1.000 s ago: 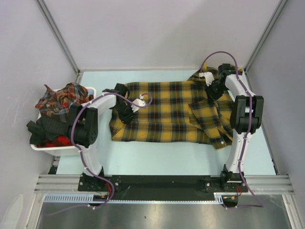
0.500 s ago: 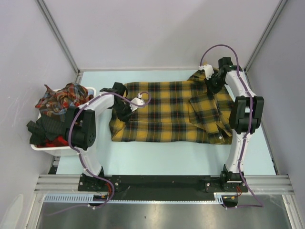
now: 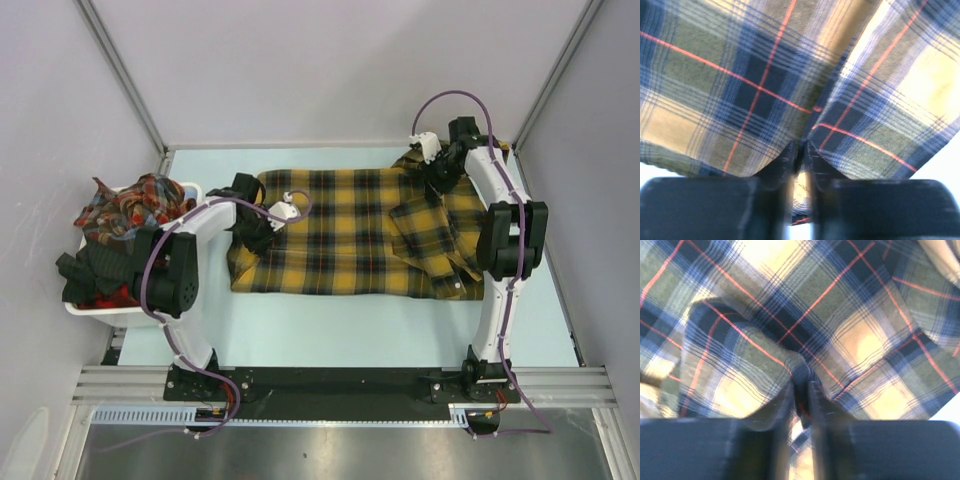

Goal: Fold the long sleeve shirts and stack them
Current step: Fold the shirt

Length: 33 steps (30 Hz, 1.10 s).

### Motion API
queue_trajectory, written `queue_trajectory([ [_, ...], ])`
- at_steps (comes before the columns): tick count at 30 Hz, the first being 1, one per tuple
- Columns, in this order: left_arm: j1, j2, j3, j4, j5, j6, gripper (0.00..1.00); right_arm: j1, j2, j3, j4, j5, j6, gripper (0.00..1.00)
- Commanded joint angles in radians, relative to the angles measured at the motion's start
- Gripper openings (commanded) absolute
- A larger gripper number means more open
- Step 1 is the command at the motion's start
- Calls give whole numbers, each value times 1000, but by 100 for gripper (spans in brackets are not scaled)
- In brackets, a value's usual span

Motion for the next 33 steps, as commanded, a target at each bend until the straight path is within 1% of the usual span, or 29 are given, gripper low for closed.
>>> queue_trajectory([
  [1, 11, -51, -2, 93, -20, -76, 52, -32, -11, 80, -71, 4, 53, 50],
  [2, 11, -89, -7, 109, -2, -82, 58, -35, -30, 76, -102, -13, 64, 65],
  [3, 11, -104, -8, 109, 58, -91, 69, -85, -74, 60, -128, -65, 93, 70],
  [4, 8, -121, -7, 109, 83, -97, 78, -102, -103, 41, -174, -93, 107, 71],
  [5, 7, -147, -4, 113, 104, -110, 80, -119, -131, -19, -194, -116, 119, 71],
  [6, 4, -157, 7, 113, 121, -135, 80, -140, -190, -51, -216, -158, 127, 70],
  [7, -7, -166, 12, 113, 148, -145, 81, -171, -218, -87, -248, -169, 125, 69],
  [8, -15, -173, 13, 118, 156, -151, 81, -185, -244, -134, -259, -173, 121, 65],
  [9, -24, -189, 10, 121, 161, -159, 81, -196, -275, -215, -273, -171, 109, 63],
  [11, -52, -200, 3, 124, 175, -162, 81, -216, -349, -307, -306, -160, 64, 58],
  [12, -58, -204, -5, 123, 179, -163, 81, -217, -370, -396, -311, -142, 53, 56],
  [13, -70, -206, -8, 123, 189, -168, 81, -217, -407, -435, -317, -133, 37, 54],
  [14, -73, -207, -11, 123, 196, -172, 81, -217, -421, -469, -314, -118, 33, 53],
  [15, -73, -209, -20, 124, 199, -185, 80, -214, -435, -537, -303, -107, 36, 53],
  [18, -73, -215, -30, 133, 210, -203, 80, -210, -462, -619, -242, -72, 47, 54],
  [22, -84, -239, -57, 141, 218, -209, 81, -185, -456, -665, -214, -44, 41, 57],
  [25, -87, -252, -74, 144, 209, -209, 81, -147, -507, -708, -181, -2, 24, 56],
  [29, -87, -276, -102, 149, 195, -226, 80, -99, -608, -719, -178, 40, 9, 55],
  [32, -87, -296, -123, 156, 187, -237, 80, -46, -649, -728, -196, 60, 7, 54],
  [33, -85, -299, -126, 158, 181, -242, 80, 18, -666, -737, -201, 67, 7, 54],
])
